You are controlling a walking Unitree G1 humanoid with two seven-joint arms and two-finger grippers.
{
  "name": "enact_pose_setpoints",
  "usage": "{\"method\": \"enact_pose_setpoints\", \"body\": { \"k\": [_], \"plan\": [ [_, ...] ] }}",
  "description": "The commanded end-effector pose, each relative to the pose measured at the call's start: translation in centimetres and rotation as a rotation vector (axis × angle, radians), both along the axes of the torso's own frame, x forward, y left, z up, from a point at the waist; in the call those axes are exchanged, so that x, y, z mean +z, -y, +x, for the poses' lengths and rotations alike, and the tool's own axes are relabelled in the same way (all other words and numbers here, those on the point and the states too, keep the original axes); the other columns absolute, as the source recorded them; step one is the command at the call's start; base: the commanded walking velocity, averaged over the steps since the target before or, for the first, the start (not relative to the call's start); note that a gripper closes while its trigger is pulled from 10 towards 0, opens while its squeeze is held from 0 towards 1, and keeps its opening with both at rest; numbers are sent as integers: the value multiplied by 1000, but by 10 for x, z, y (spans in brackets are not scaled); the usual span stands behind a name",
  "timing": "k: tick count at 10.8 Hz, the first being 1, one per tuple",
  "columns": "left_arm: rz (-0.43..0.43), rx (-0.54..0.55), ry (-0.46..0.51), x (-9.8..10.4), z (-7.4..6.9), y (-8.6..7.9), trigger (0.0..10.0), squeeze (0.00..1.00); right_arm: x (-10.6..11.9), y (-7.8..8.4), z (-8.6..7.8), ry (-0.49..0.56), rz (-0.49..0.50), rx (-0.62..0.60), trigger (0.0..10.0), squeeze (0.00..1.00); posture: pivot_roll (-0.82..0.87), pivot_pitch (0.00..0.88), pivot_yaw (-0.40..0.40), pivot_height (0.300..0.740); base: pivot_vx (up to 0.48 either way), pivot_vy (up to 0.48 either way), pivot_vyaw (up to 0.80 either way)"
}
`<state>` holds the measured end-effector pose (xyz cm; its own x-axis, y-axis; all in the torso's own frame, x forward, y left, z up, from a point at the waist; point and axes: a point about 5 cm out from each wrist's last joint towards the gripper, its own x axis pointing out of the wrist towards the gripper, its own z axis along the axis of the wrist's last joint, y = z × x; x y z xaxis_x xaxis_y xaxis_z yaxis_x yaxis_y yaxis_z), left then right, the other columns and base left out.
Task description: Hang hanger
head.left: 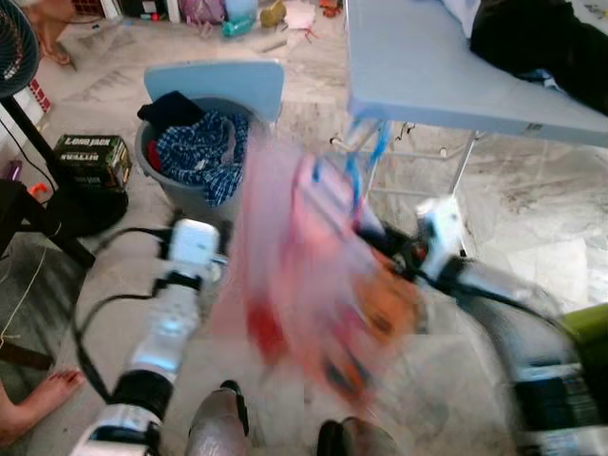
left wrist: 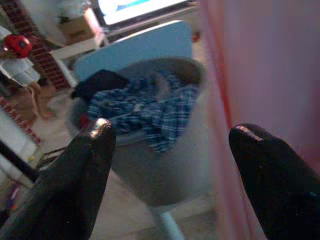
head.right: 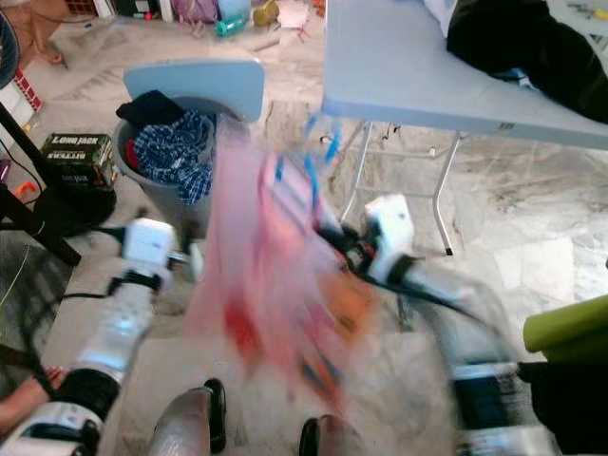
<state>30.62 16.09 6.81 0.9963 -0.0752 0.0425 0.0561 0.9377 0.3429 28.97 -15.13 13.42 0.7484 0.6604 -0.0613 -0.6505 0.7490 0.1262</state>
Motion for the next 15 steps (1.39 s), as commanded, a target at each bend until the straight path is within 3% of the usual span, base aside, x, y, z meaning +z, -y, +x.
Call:
{"method": "enact_pose_setpoints", "body": {
  "k": [1, 2, 5, 7, 9, 11, 15],
  "plan": [
    [-1, -13, -19, -5, -6, 1, 10000, 0, -2, 4, -2, 39, 11, -109, 10000, 0, 22, 156, -78, 740, 0, 0, 0],
    [-15, -7, -40, -9, -11, -1, 10000, 0, -13, 3, -7, 13, 60, -235, 10000, 0, 21, 160, -73, 740, 0, 0, 0],
    [-44, 20, -71, -13, -15, -14, 10000, 0, -32, 5, -21, -23, 46, -390, 10000, 0, 9, 168, -64, 740, 0, 0, -800],
    [-12, 24, -76, -10, -6, -15, 10000, 0, -34, 13, -20, -57, 65, -472, 10000, 0, 3, 176, -67, 740, 0, 0, -800],
    [-9, 11, -68, -4, 3, -10, 10000, 0, -29, 6, -19, -46, 83, -455, 10000, 0, -10, 184, -69, 740, 0, 0, -400],
    [-16, -4, -61, -1, 9, -7, 10000, 0, -30, -13, -27, -30, 54, -332, 10000, 0, -8, 191, -62, 740, 0, 0, 0],
    [-54, -21, -43, 2, 9, -7, 10000, 0, -25, -13, -22, -12, 62, -333, 10000, 0, -1, 182, -73, 740, 295, 0, 0]
  ]
}}
